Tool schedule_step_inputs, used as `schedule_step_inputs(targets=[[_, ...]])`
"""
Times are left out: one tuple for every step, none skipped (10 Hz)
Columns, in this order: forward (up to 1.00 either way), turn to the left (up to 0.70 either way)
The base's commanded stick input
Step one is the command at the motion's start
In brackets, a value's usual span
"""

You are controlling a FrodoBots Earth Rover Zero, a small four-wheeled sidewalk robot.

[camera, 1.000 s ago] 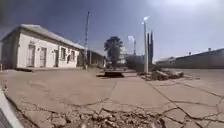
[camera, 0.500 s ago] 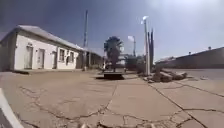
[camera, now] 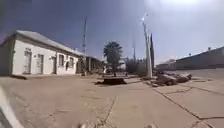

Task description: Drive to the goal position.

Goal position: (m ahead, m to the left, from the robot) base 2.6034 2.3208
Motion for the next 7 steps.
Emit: schedule_step_inputs(targets=[[0.70, 0.00], [0.70, 0.00], [0.70, 0.00], [0.70, 0.00], [0.70, 0.00], [0.70, 0.00], [0.70, 0.00]])
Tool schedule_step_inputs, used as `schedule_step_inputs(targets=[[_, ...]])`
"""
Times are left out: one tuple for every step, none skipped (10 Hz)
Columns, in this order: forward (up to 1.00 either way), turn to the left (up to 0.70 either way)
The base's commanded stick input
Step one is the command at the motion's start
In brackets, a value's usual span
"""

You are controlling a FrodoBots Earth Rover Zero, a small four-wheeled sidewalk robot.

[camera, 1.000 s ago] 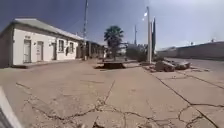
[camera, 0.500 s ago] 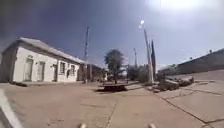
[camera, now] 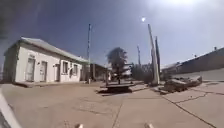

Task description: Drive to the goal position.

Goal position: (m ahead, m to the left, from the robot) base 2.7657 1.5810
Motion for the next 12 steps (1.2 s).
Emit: schedule_step_inputs(targets=[[0.70, 0.00], [0.70, 0.00], [0.70, 0.00], [0.70, 0.00], [0.70, 0.00], [0.70, 0.00], [0.70, 0.00], [0.70, 0.00], [0.70, 0.00], [0.70, 0.05], [0.70, 0.22], [0.70, 0.35]])
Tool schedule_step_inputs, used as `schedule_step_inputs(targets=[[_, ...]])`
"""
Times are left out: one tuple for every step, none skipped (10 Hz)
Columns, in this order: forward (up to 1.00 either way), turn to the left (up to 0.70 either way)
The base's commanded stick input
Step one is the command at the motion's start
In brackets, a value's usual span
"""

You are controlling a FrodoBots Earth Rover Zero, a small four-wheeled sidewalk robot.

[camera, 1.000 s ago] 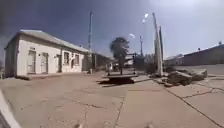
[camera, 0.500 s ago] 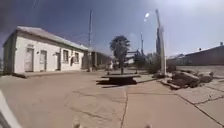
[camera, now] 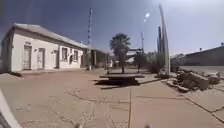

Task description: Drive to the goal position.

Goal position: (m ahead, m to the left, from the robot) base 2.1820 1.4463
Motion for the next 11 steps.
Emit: schedule_step_inputs(targets=[[0.70, 0.35], [0.70, 0.35], [0.70, 0.35], [0.70, 0.35], [0.70, 0.35], [0.70, 0.35], [0.70, 0.35], [0.70, 0.35], [0.70, 0.35], [0.70, 0.35], [0.70, 0.35]])
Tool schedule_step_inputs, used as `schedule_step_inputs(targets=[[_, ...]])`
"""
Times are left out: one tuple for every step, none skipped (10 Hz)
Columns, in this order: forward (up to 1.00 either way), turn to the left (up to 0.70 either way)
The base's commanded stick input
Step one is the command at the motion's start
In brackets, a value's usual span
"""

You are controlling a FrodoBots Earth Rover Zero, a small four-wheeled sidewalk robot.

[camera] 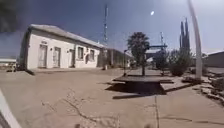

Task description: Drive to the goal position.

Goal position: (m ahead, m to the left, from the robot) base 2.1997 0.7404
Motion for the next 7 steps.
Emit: schedule_step_inputs(targets=[[0.70, 0.35], [0.70, 0.35], [0.70, 0.35], [0.70, 0.35], [0.70, 0.15], [0.70, 0.00], [0.70, 0.00]])
